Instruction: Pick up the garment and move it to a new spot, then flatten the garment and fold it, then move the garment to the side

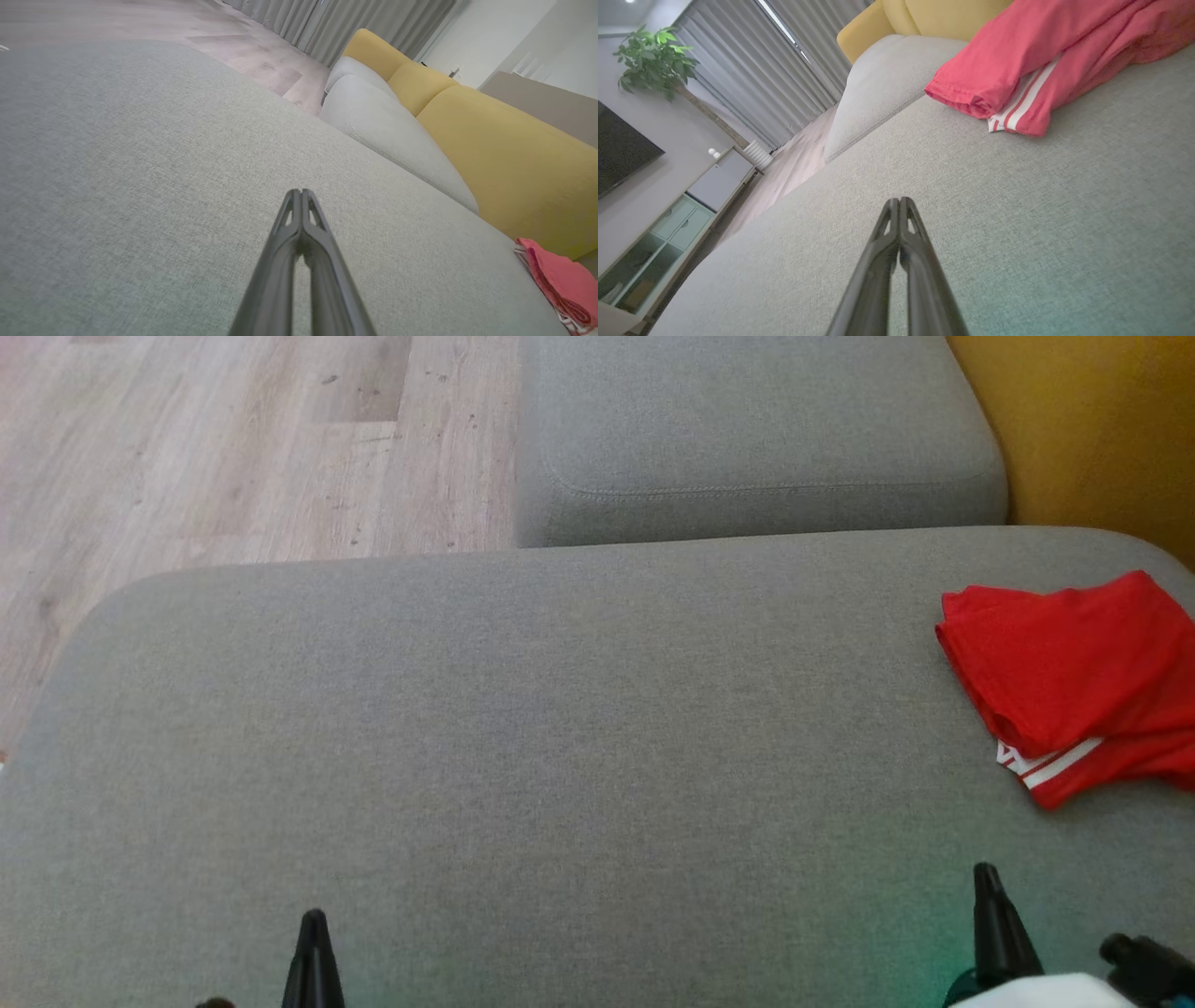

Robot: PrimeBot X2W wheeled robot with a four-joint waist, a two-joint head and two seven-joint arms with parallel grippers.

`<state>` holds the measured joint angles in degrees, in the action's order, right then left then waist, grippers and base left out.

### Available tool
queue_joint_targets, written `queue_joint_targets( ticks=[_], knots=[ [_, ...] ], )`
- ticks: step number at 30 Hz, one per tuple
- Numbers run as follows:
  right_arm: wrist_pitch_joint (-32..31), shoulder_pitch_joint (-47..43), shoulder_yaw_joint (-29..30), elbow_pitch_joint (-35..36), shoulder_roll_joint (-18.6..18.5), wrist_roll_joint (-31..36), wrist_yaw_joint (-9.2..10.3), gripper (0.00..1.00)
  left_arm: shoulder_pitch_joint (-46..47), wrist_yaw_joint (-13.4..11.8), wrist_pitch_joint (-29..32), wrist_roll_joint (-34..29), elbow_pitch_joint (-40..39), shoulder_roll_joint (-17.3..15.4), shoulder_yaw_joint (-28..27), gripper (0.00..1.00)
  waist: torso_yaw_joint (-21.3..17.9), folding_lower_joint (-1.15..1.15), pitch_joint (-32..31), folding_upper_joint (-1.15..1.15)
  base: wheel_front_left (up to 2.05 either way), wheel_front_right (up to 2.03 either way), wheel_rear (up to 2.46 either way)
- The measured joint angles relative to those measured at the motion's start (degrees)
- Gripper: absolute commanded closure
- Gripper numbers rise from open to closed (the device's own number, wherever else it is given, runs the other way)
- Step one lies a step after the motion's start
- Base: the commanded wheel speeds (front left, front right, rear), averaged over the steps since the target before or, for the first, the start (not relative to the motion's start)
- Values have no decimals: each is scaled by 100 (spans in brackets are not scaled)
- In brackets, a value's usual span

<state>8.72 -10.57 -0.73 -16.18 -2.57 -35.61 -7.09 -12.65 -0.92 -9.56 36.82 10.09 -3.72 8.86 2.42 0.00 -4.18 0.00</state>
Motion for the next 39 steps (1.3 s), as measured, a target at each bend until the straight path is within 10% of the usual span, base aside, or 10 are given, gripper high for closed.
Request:
queue_joint_targets(
  ticks=[39],
  knots=[
    [-581, 656, 290, 5, -13, -2644, 0, 100, 671, 365, 606, 2627, 236, -32, -491, 100, -111, 0, 200, 0, 0, 0, 0]
  ],
)
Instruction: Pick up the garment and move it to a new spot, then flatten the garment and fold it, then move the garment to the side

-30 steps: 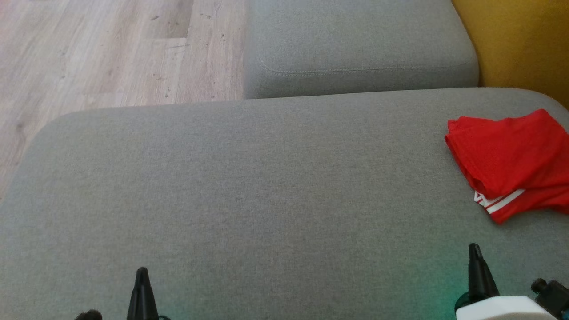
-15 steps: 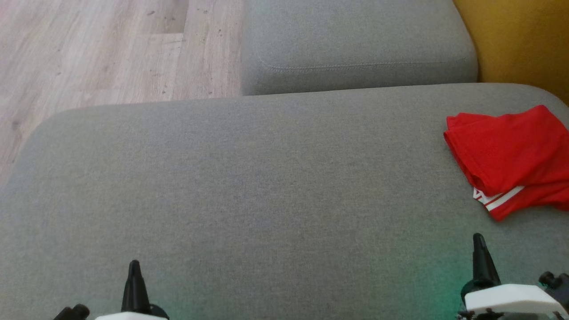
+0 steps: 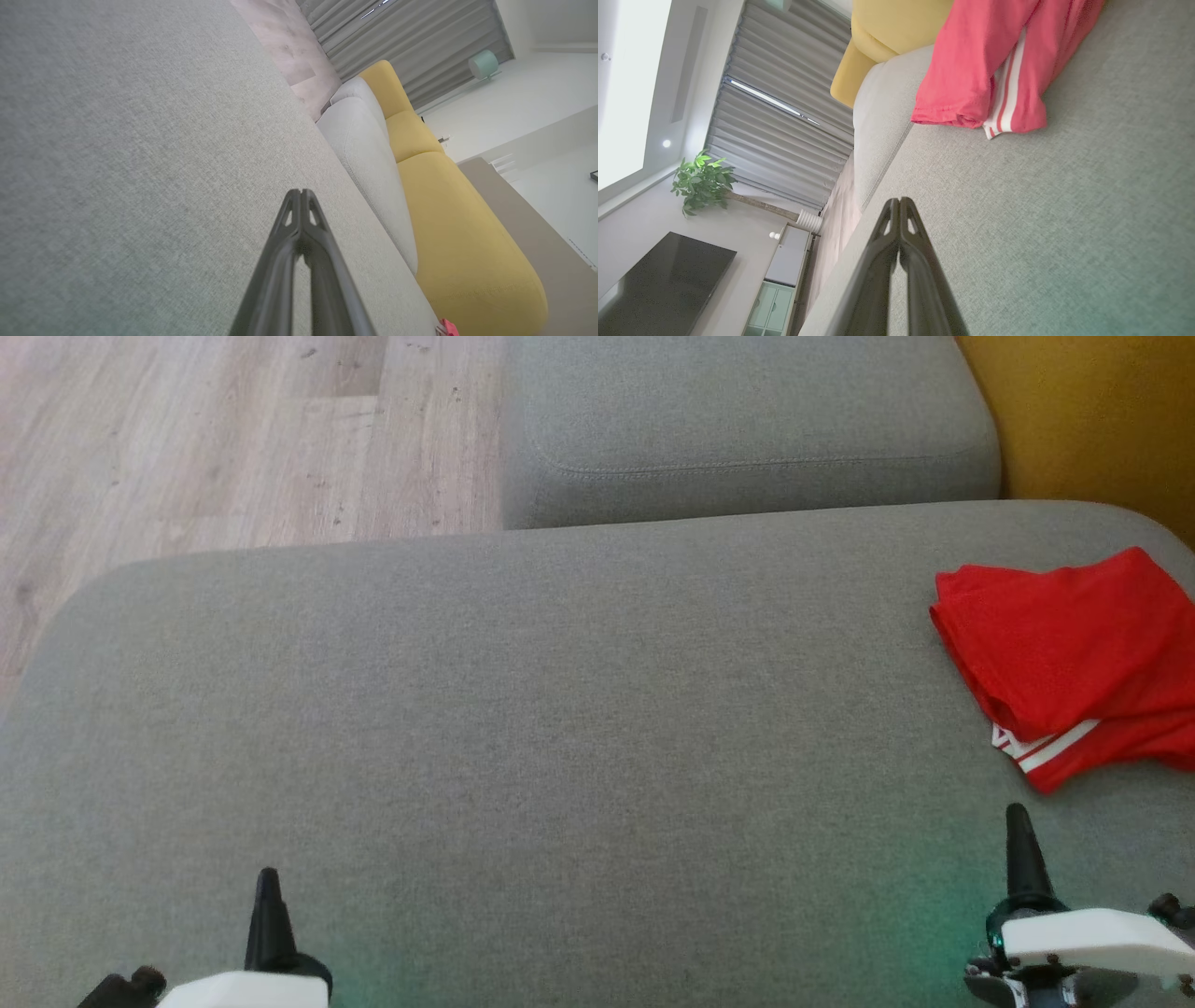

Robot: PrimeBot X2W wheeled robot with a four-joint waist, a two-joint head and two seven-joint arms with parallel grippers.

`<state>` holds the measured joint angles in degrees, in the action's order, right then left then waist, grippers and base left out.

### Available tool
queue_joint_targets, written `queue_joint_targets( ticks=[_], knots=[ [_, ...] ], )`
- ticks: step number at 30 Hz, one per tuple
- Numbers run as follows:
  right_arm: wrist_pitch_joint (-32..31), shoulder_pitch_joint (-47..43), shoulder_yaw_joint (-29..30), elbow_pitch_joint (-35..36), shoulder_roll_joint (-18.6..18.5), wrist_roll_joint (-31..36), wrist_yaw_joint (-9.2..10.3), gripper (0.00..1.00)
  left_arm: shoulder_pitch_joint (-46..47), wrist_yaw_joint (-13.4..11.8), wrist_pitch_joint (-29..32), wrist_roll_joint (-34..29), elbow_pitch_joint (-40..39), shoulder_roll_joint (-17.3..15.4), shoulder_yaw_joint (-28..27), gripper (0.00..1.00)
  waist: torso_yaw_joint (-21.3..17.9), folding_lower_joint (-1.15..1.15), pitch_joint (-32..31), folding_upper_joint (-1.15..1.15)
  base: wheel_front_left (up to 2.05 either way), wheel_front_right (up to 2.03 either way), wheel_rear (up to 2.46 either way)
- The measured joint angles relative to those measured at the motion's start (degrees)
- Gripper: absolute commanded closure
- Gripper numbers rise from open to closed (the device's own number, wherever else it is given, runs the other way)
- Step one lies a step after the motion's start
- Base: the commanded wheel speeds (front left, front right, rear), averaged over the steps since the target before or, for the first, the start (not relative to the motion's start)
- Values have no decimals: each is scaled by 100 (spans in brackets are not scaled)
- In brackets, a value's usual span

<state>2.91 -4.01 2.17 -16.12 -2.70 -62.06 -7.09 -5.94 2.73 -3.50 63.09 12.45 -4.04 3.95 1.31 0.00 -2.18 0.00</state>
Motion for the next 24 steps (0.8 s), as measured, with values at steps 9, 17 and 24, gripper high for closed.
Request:
queue_joint_targets(
  ticks=[9, 17, 24],
  knots=[
    [-171, 55, 55, 0, -2, -595, 0, 100, 226, 89, 152, 601, 45, -1, -65, 100, -26, 0, 46, 0, 0, 0, 0],
    [-280, 238, 126, 1, -4, -1061, 0, 100, 273, 140, 254, 1061, 103, -1, -205, 100, -45, 0, 82, 0, 0, 0, 0],
    [-394, 266, 185, 0, -4, -1526, 0, 100, 459, 236, 397, 1505, 156, 0, -250, 100, -65, 0, 117, 0, 0, 0, 0]
  ],
)
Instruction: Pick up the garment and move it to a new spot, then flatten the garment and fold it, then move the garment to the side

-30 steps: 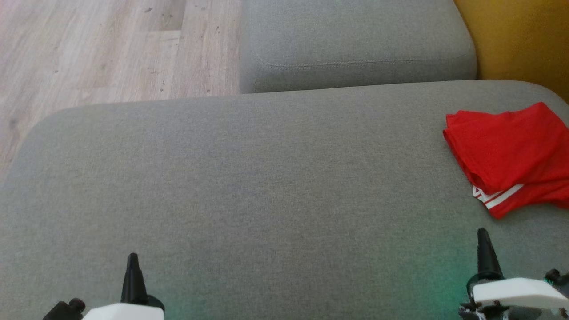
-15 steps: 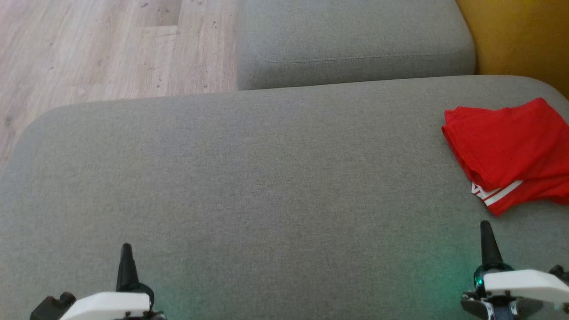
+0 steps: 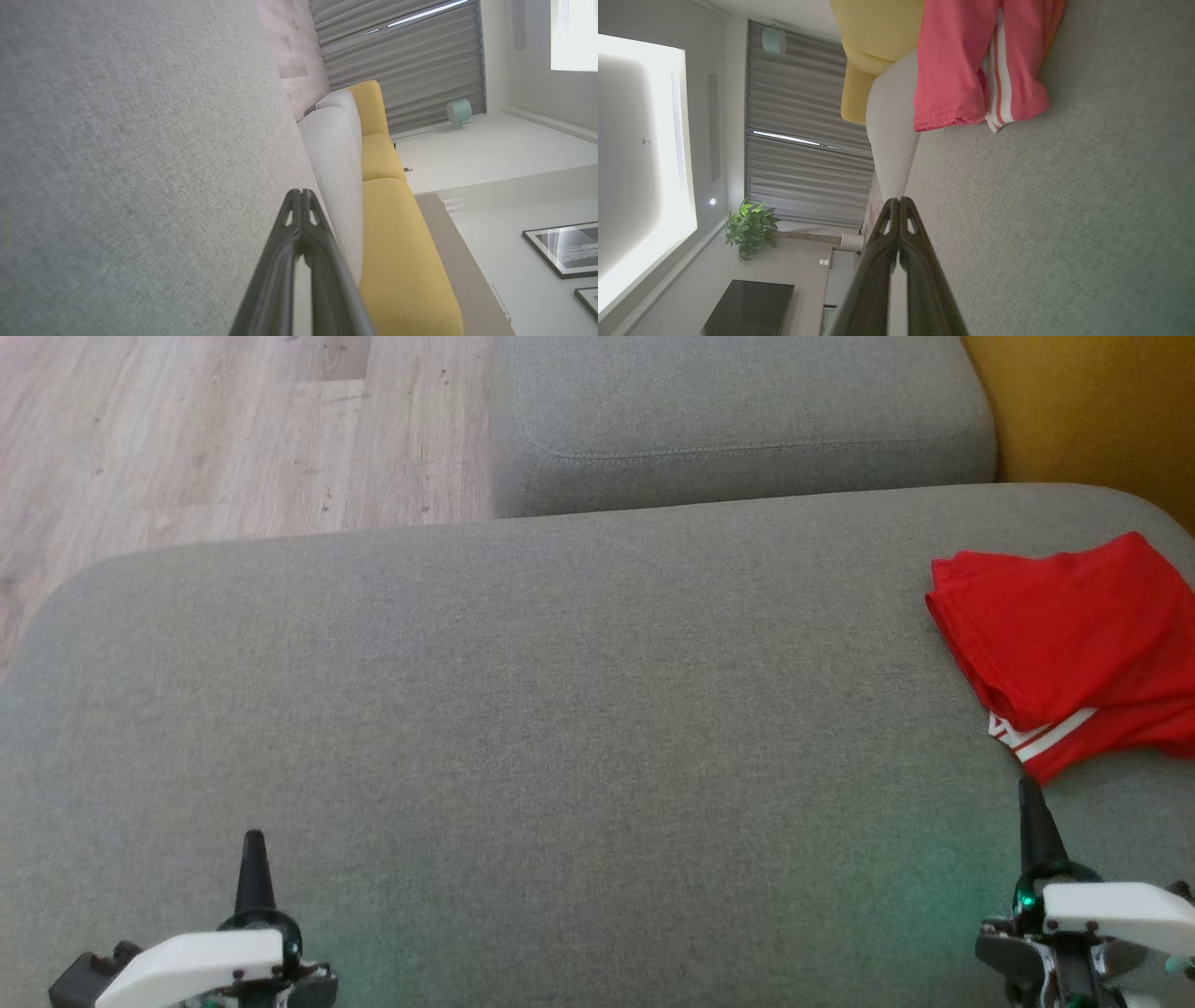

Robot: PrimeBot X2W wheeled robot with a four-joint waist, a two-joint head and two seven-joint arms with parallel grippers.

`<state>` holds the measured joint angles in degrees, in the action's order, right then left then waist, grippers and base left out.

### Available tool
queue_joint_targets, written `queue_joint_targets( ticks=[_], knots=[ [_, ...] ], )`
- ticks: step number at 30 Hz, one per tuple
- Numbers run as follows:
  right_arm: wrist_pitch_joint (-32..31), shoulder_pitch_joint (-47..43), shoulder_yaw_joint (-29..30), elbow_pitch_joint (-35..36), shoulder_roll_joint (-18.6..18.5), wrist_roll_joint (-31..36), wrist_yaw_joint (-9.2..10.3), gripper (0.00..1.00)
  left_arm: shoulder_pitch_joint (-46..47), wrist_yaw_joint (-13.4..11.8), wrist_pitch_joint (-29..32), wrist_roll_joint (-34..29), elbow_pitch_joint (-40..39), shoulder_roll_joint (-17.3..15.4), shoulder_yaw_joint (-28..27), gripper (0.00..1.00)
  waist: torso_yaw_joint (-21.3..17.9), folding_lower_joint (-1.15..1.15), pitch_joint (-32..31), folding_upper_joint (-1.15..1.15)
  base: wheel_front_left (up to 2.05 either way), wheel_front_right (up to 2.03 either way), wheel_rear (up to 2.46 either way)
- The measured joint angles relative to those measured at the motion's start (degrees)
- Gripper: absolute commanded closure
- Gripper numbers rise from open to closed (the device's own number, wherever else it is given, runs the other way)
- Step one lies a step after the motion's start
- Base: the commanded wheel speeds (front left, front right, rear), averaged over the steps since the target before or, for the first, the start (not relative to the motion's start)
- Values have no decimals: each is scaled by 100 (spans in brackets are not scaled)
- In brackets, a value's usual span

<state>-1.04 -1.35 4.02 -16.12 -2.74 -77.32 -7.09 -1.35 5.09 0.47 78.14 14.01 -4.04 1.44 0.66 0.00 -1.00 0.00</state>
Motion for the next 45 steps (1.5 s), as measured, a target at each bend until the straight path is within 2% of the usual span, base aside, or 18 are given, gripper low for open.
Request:
queue_joint_targets(
  ticks=[24, 45],
  knots=[
    [-359, 456, 196, 3, -4, -1555, 0, 100, 420, 201, 387, 1556, 151, 13, -342, 100, -66, 0, 119, 0, 0, 0, 0],
    [-406, 455, 224, 2, -3, -1581, 0, 100, 461, 201, 408, 1571, 159, 33, -370, 100, -66, 0, 119, 0, 0, 0, 0]
  ],
)
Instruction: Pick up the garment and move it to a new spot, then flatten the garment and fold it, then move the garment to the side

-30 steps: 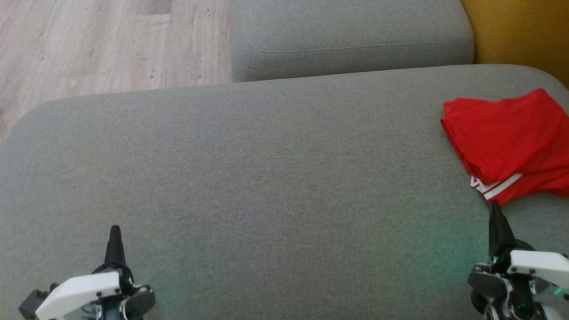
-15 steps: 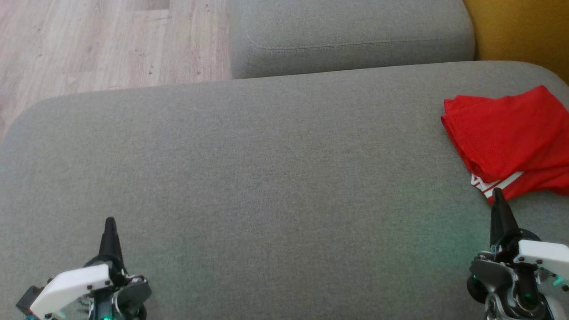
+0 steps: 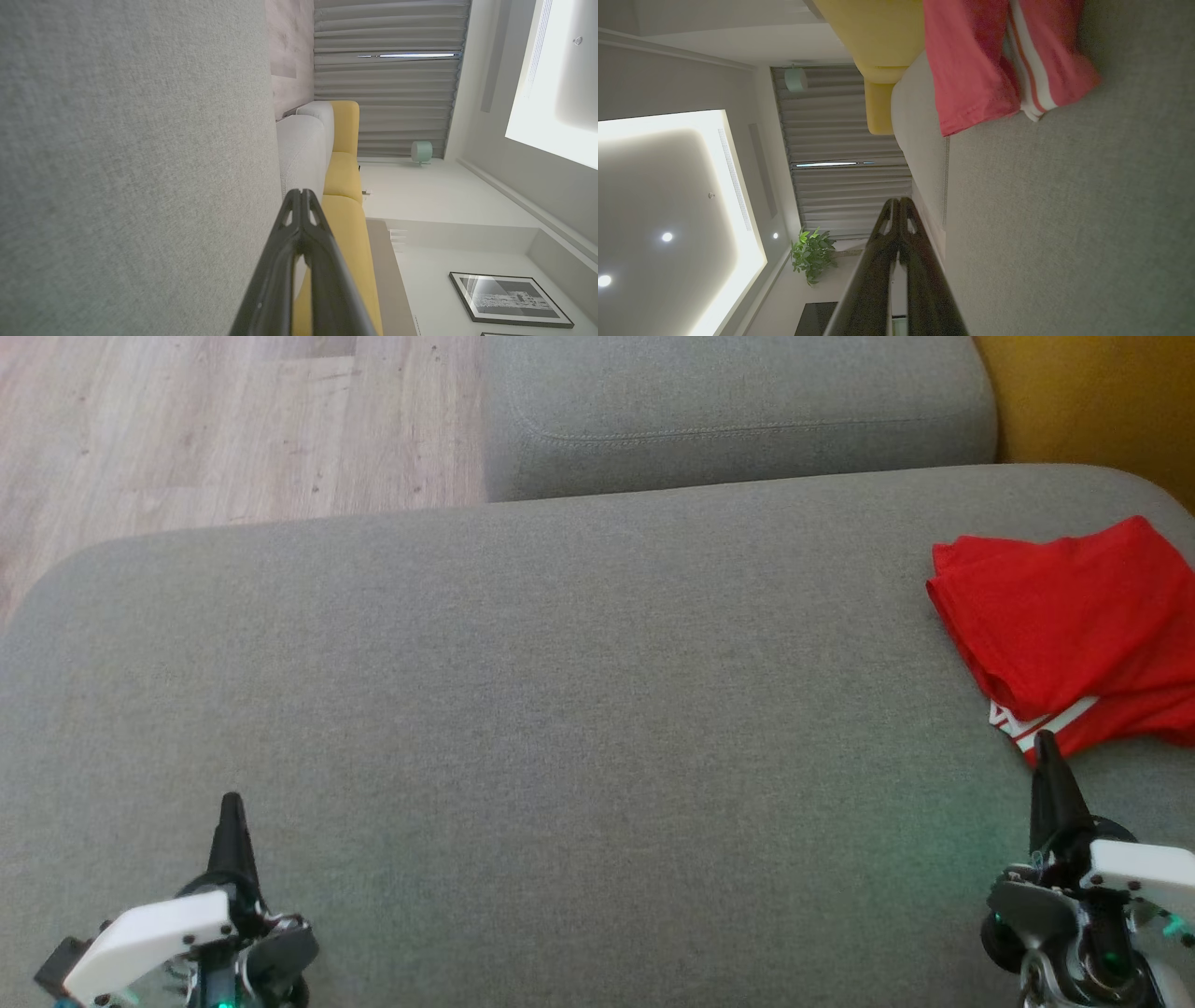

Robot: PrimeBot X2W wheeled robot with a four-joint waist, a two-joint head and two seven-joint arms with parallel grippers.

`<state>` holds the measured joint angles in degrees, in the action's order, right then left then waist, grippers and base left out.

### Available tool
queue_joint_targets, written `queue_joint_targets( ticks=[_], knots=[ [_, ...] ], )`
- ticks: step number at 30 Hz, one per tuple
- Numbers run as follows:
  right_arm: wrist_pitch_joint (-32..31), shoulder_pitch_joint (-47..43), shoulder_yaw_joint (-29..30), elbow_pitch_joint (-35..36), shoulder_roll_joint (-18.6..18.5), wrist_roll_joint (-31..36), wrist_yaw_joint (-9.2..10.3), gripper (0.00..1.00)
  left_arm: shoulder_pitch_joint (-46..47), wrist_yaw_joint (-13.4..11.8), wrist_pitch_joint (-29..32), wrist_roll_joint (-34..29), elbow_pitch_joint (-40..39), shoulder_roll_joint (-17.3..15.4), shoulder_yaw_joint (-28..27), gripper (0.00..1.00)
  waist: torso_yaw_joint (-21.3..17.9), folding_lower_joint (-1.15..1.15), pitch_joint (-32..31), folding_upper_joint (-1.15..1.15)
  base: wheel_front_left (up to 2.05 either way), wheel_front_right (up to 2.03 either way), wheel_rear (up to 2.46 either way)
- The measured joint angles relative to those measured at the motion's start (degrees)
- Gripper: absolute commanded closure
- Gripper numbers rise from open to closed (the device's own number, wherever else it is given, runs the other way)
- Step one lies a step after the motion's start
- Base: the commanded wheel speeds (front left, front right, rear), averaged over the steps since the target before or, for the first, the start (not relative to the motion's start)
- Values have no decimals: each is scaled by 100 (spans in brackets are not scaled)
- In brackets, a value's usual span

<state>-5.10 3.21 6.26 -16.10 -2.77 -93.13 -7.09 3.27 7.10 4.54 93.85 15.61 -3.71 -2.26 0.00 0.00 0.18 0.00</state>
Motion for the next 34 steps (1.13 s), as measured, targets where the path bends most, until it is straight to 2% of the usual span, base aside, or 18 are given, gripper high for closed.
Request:
queue_joint_targets(
  ticks=[34],
  knots=[
    [-54, 0, 48, 0, 3, 2, 0, 100, 0, 0, 69, -10, 1, 45, -121, 100, 0, 0, 0, 0, 0, 0, 0]
  ],
)
